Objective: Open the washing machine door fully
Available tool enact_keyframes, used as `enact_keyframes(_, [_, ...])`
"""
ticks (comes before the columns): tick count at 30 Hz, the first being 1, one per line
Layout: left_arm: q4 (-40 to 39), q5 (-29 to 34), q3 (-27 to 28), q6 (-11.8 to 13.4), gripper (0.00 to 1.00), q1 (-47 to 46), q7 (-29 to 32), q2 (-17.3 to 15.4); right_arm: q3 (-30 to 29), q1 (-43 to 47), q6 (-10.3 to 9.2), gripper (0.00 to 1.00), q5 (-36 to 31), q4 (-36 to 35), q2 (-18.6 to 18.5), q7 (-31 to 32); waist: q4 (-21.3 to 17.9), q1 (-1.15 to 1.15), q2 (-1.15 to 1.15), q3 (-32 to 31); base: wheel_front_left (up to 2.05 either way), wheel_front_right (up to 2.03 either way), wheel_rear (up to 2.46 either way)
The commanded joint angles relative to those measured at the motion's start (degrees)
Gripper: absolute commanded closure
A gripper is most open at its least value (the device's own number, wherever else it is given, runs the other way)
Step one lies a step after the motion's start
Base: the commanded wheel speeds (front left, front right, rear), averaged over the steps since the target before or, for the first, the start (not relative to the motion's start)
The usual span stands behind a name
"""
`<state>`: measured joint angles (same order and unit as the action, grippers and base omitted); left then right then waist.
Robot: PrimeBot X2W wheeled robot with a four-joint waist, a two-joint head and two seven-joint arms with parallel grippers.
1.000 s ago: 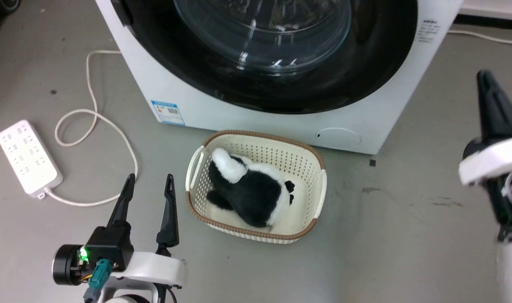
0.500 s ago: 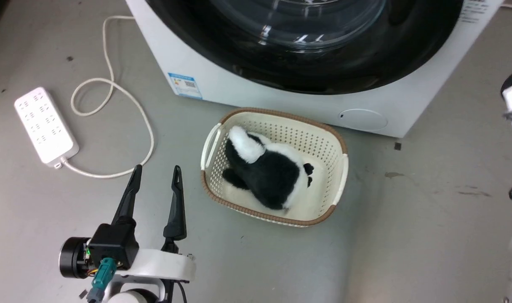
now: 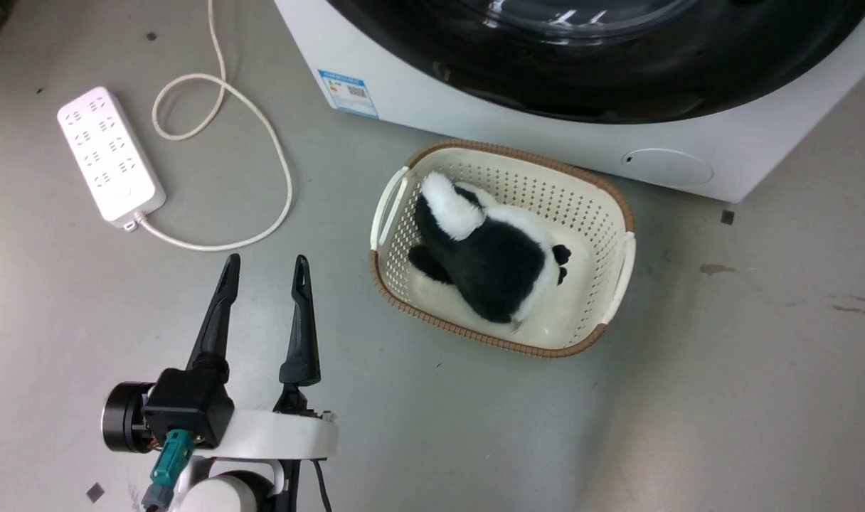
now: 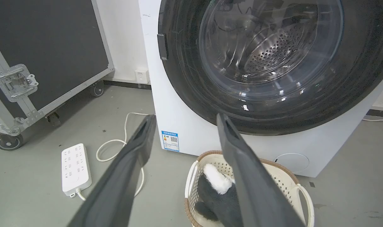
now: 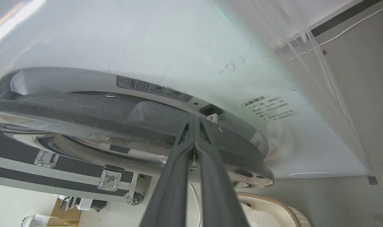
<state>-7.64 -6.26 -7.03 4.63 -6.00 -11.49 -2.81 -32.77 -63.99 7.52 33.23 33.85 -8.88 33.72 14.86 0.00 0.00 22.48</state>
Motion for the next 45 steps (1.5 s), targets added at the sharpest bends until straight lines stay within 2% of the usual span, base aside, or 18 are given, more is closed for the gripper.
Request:
enact_keyframes(1, [-0.3,-0.3,-0.2,0.3,0.0,-0.9,-0.6,-0.1,-0.6,-1.9,-0.01,1.0,0.3,0.9,-0.3,0.6,0.3,0.0,0.0,0.4,0.0,0.0,0.0])
enact_keyframes(7, [-0.7,-0.7,-0.5,0.5,0.0,-1.8,-1.4,-0.1,-5.8,-8.9,-0.02,1.0,0.1,5.9,0.0,7.4,1.5,0.0,0.0,2.2,0.0,0.0,0.0])
enact_keyframes(16, [-1.2,-1.2,-1.3,0.9,0.0,-2.4,-2.4,-0.1,-10.4,-13.4,-0.02,1.0,-0.4,7.1,1.1,13.9,2.9,0.0,0.0,3.7,0.0,0.0,0.0])
enact_keyframes(26, [-1.5,-1.4,-1.4,1.2,0.0,-1.5,-3.5,-0.1,-15.4,-8.3,-0.03,1.0,-0.2,3.6,3.7,24.0,3.6,0.0,0.0,0.6,0.0,0.0,0.0])
enact_keyframes(31, [-1.1,-1.1,-1.3,0.6,0.0,-0.2,-3.5,-0.1,-13.7,-1.3,-0.03,1.0,0.4,-0.8,5.5,27.6,2.5,0.0,0.0,-2.8,0.0,0.0,0.0])
enact_keyframes(35, [0.1,-1.4,-1.4,0.2,0.0,1.1,-3.5,-0.1,-11.3,4.1,-0.03,1.0,4.1,-2.0,5.9,29.7,1.6,0.0,0.0,-5.6,0.0,0.0,0.0])
enact_keyframes(45, [2.9,-1.3,-1.4,-1.4,0.0,4.4,-3.5,-0.1,6.3,18.1,-0.03,1.0,21.4,1.5,6.0,27.9,0.3,0.0,0.0,-11.9,0.0,0.0,0.0])
